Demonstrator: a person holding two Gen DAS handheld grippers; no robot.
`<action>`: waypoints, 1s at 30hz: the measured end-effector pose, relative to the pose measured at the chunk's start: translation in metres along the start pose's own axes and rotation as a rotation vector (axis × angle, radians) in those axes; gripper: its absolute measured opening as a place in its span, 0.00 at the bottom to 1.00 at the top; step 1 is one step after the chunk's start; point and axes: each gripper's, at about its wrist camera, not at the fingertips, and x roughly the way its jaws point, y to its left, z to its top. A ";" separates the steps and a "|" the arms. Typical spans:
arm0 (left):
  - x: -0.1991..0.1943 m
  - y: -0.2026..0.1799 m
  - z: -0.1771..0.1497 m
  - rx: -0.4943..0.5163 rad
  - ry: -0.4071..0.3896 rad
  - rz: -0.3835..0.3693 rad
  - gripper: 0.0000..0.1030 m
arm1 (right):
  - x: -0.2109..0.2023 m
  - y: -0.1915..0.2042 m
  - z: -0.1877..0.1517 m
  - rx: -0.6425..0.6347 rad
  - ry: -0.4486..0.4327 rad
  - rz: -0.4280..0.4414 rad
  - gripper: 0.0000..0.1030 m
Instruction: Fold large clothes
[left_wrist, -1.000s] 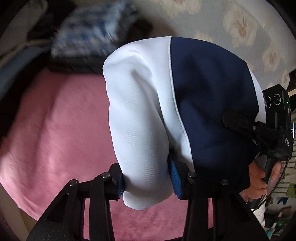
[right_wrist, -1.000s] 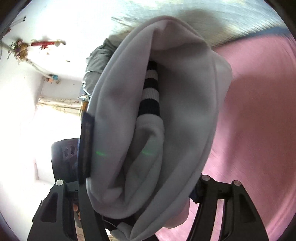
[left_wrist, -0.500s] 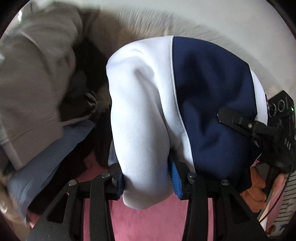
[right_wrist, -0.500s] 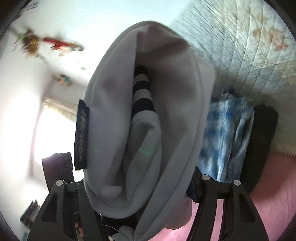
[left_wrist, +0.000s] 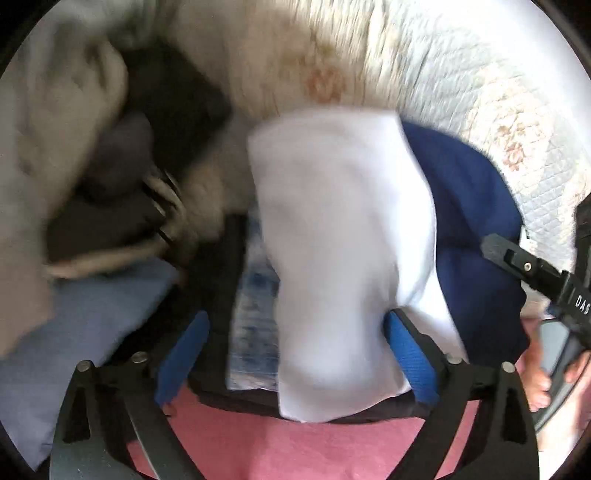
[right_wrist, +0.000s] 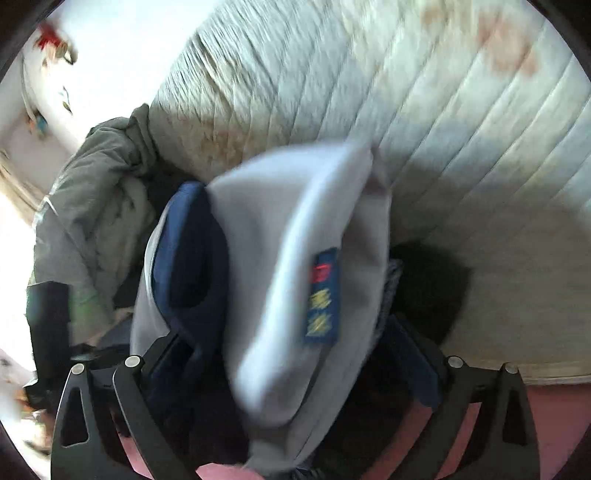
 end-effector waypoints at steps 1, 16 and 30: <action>-0.009 -0.004 -0.004 0.012 -0.021 0.016 0.93 | -0.011 0.008 0.000 -0.022 -0.023 -0.049 0.98; -0.175 -0.017 -0.101 0.041 -0.716 0.005 1.00 | -0.237 0.089 -0.062 -0.310 -0.348 -0.085 1.00; -0.062 -0.011 -0.160 0.013 -0.951 0.148 1.00 | -0.230 0.084 -0.146 -0.301 -0.884 -0.223 1.00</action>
